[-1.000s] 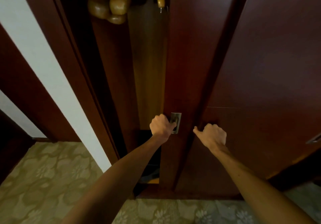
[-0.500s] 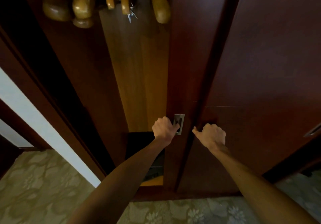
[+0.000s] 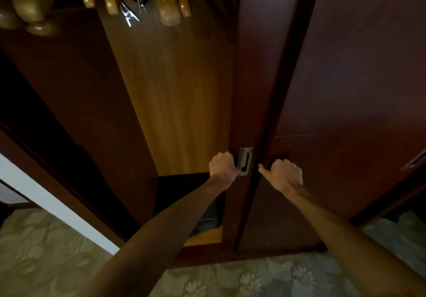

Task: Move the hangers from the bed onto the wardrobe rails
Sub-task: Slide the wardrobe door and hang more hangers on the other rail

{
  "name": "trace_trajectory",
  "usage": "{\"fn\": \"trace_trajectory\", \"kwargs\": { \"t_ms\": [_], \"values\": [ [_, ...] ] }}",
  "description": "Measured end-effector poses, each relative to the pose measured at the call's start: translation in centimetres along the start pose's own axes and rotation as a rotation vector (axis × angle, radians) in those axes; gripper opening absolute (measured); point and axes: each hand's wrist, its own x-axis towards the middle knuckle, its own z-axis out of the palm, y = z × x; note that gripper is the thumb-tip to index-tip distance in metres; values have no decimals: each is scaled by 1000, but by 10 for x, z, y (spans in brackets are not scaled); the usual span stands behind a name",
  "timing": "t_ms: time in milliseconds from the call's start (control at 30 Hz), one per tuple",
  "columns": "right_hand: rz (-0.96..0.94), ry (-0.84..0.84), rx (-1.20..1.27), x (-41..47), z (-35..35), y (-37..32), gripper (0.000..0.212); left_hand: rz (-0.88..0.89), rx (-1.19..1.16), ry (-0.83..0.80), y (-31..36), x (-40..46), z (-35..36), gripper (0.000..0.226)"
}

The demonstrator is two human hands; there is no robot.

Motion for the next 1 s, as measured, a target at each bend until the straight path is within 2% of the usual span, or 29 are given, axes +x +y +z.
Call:
{"fn": "trace_trajectory", "kwargs": {
  "t_ms": [67, 300, 433, 667, 833, 1000],
  "values": [
    [-6, -13, 2, 1, -1, 10, 61, 32, 21, -13, 8, 1, 4, 38],
    [-27, -28, -24, 3, -10, 19, 62, 117, 49, -96, 41, 10, 13, 30],
    [-14, -57, 12, 6, -8, 18, 62, 188, 92, -121, 52, 14, 21, 16],
    [-9, -74, -46, 1, -16, 17, 36, 274, 160, -162, 71, 15, 32, 12],
    [4, -79, -37, -3, -21, 14, 28, 340, 241, -196, 77, 14, 33, 18],
    [-26, -52, 25, -9, -33, 0, 26, 354, 242, -168, 76, 11, 21, 13]
  ]
}}
